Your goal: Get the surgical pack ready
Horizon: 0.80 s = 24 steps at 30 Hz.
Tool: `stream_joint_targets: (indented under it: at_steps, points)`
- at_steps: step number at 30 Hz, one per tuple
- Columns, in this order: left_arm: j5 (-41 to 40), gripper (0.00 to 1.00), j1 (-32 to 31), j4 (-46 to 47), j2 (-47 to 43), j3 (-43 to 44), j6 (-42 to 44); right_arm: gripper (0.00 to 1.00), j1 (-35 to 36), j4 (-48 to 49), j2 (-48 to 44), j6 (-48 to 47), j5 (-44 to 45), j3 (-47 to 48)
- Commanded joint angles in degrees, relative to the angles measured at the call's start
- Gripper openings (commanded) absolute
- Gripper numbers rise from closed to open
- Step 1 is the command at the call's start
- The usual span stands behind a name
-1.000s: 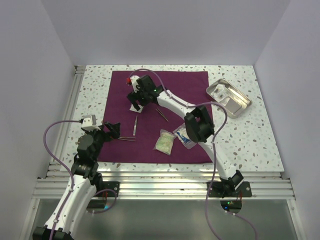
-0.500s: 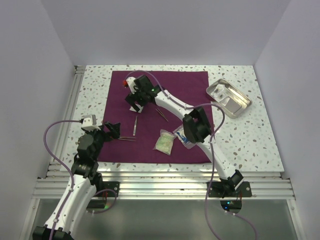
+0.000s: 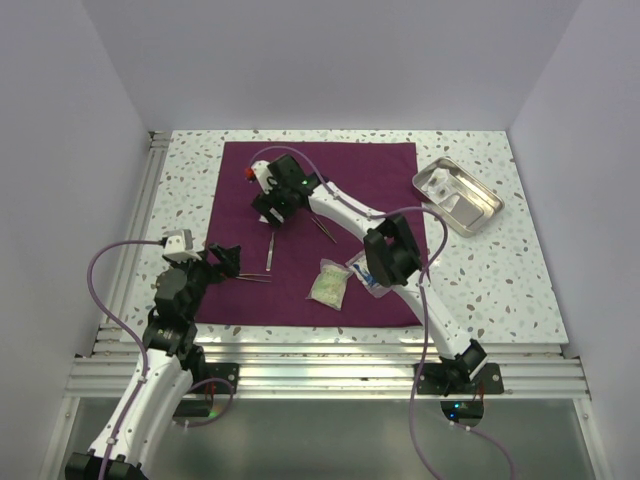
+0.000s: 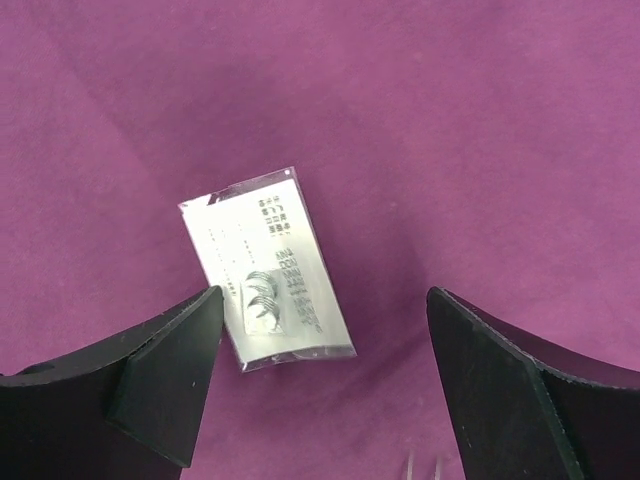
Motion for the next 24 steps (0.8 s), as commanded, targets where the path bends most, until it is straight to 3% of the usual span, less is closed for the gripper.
stream_joint_targets:
  at_steps: [1, 6, 18, 24]
  points:
    - [0.40, 1.00, -0.41, 1.78, -0.36, 1.80, -0.22, 0.87, 0.55, 0.51, -2.03, -1.35, -3.28, -1.81]
    - [0.49, 1.00, -0.41, 1.69, -0.28, 1.89, -0.22, 0.87, 0.72, 0.07, -2.64, -1.79, -5.82, -2.25]
    - [0.49, 1.00, -0.41, 1.51, -0.37, 1.89, -0.04, 0.58, 1.25, -1.69, -0.62, -2.58, -3.55, -0.49]
    - [0.40, 1.00, -0.41, 1.60, -0.28, 1.89, -0.13, 0.50, 1.25, 0.67, -2.46, -1.53, -3.11, -1.89]
